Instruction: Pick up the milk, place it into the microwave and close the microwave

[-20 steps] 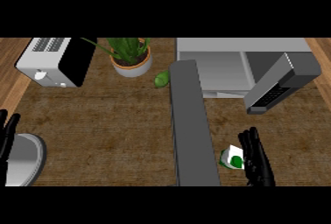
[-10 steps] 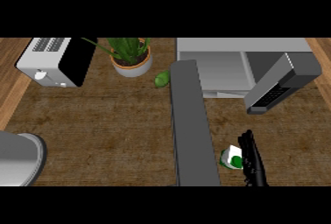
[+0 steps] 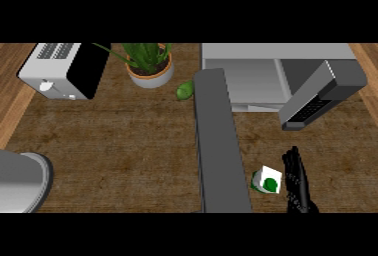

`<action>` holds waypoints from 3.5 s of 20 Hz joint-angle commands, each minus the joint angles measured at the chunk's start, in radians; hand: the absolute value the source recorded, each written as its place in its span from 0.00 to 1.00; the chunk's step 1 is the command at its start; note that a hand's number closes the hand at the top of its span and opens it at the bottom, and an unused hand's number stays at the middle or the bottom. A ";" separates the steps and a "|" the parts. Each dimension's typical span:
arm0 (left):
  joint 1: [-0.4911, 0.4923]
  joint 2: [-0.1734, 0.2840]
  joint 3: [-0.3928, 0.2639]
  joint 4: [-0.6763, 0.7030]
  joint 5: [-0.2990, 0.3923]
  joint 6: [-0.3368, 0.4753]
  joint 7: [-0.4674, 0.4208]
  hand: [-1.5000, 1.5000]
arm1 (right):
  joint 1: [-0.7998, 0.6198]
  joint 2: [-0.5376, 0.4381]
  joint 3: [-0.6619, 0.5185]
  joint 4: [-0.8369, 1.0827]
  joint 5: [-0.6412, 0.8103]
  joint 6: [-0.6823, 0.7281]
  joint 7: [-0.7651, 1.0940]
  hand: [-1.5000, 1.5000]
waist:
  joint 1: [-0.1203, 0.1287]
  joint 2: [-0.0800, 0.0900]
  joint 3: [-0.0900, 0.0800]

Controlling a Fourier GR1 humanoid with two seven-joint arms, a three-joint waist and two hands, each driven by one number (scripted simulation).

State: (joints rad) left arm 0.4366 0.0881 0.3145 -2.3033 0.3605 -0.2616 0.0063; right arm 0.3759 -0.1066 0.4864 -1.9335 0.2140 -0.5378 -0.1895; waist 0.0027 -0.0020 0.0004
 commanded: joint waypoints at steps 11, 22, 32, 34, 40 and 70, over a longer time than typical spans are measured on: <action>0.042 -0.020 0.112 -0.044 0.115 -0.085 0.043 0.00 | -0.033 -0.034 -0.245 0.336 -0.247 0.122 -0.281 0.00 | 0.002 0.001 0.000; 0.057 -0.086 0.104 -0.022 0.057 -0.147 0.003 0.00 | -0.104 -0.010 -0.354 0.699 -0.317 0.255 -0.588 0.00 | 0.003 0.001 0.000; -0.006 -0.052 0.181 -0.040 0.128 -0.146 0.122 0.00 | -0.293 0.047 -0.433 1.044 -0.271 0.232 -0.741 0.00 | 0.003 0.002 0.000; 0.044 -0.087 0.054 -0.026 -0.007 -0.110 -0.016 0.00 | -0.334 0.052 -0.454 1.063 -0.275 0.219 -0.729 0.00 | 0.003 0.001 0.000; 0.038 -0.054 0.232 -0.031 0.170 -0.200 0.058 0.00 | -0.451 0.006 -0.517 1.272 -0.300 0.349 -0.850 1.00 | 0.010 0.002 0.000; 0.064 -0.088 0.193 -0.010 0.112 -0.193 0.017 0.00 | -0.787 -0.086 -0.465 1.171 -0.239 0.630 -0.682 1.00 | -0.002 -0.003 -0.001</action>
State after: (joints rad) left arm 0.4797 0.0047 0.5155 -2.3053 0.4859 -0.4629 0.0434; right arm -0.4088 -0.2058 0.0015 -0.6292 -0.0274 0.1115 -0.9693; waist 0.0059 -0.0023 -0.0002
